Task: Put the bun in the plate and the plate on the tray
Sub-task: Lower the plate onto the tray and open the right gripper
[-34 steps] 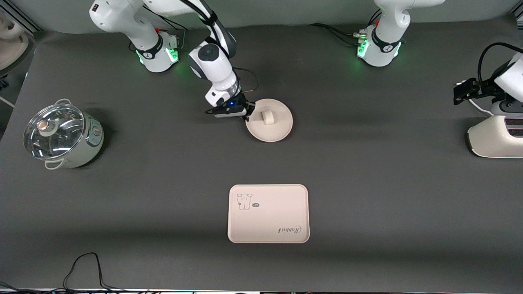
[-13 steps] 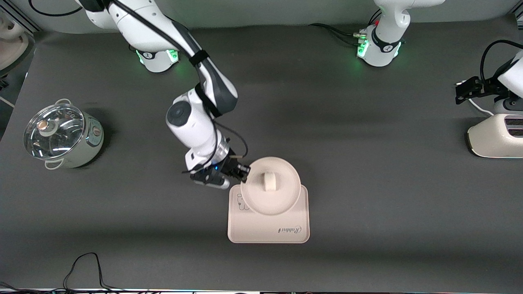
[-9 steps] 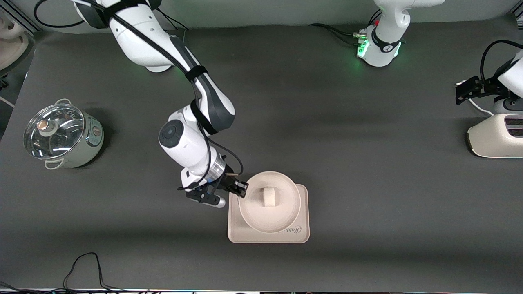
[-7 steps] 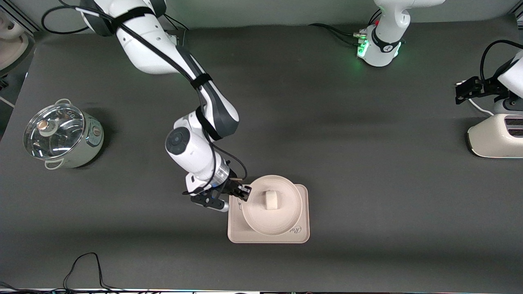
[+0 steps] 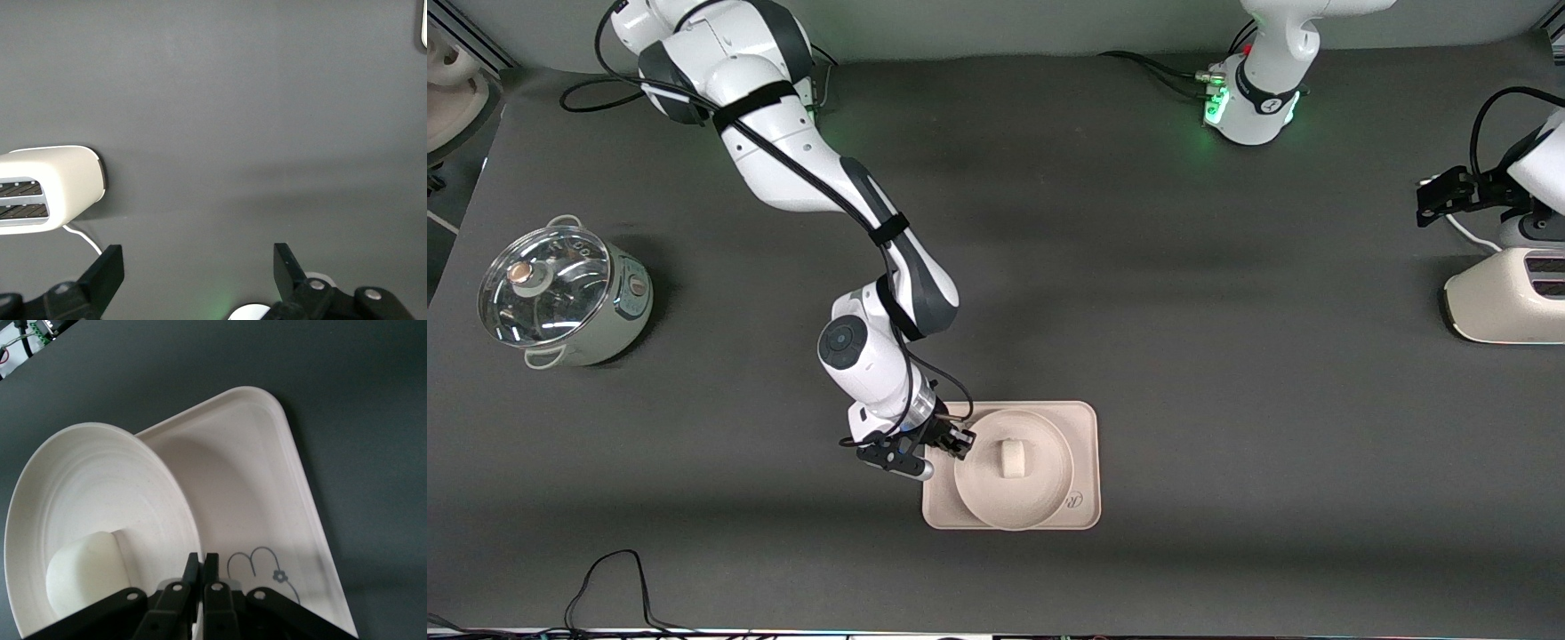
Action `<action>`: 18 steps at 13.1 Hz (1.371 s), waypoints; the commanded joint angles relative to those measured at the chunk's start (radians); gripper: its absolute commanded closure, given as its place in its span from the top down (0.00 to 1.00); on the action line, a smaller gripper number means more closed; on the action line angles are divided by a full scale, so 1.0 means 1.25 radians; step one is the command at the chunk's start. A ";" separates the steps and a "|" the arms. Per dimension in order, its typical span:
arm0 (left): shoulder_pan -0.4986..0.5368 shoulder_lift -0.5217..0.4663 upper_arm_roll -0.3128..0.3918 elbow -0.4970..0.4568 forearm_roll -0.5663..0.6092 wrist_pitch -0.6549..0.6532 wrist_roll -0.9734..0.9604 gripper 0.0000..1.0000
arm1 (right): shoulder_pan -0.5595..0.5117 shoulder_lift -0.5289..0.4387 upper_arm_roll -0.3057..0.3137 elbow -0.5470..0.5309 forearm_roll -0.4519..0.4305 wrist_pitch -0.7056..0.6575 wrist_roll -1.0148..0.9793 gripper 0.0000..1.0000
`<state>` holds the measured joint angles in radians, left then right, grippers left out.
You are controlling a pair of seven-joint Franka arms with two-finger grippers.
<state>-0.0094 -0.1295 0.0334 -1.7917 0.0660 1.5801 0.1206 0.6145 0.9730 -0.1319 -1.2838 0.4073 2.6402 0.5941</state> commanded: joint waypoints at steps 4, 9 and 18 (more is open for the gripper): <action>-0.004 -0.013 -0.005 0.005 0.002 -0.017 0.003 1.00 | 0.004 0.044 0.004 0.032 0.026 0.031 -0.026 0.11; -0.006 -0.012 -0.006 0.005 0.002 -0.015 0.000 1.00 | 0.003 0.025 0.004 0.032 0.024 0.005 -0.026 1.00; -0.005 -0.004 -0.006 0.004 -0.002 -0.003 0.002 1.00 | -0.046 -0.312 -0.052 0.031 -0.143 -0.595 -0.031 1.00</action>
<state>-0.0104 -0.1314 0.0249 -1.7922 0.0651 1.5806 0.1206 0.5969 0.7024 -0.2089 -1.2004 0.2839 2.0293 0.5760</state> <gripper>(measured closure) 0.000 0.000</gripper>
